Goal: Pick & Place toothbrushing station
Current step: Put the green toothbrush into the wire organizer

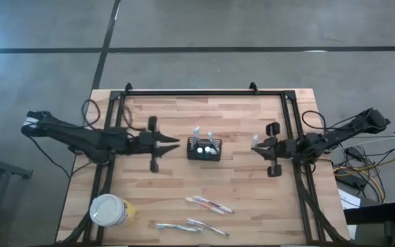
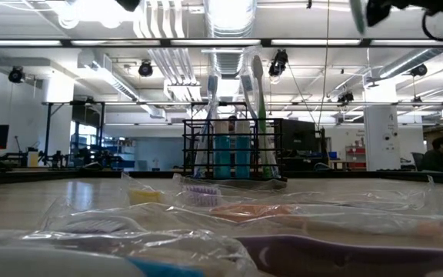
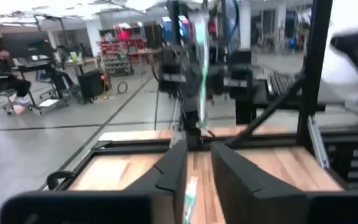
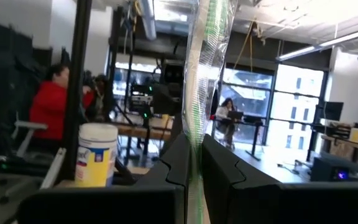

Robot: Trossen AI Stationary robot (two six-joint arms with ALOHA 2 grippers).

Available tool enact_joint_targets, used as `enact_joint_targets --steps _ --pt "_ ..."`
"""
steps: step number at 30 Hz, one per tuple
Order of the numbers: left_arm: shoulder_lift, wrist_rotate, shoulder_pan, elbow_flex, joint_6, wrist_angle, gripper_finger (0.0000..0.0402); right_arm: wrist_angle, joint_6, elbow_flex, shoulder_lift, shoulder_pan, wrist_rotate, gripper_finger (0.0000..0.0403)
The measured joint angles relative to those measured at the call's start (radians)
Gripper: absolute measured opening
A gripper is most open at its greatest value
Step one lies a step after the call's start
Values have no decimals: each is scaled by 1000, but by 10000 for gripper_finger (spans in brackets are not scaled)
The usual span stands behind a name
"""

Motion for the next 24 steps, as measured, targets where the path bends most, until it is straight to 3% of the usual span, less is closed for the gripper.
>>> enact_joint_targets --steps 5,10,15,24 --pt "97 33 10 82 45 40 139 -39 -4 151 198 -53 -71 18" --pt "168 161 21 120 70 105 175 -41 1 294 400 -118 -114 18" --pt "202 182 33 149 56 123 186 -61 -11 433 567 -161 -217 18" --pt "230 179 49 149 46 115 188 -141 -20 608 712 -207 -235 18"
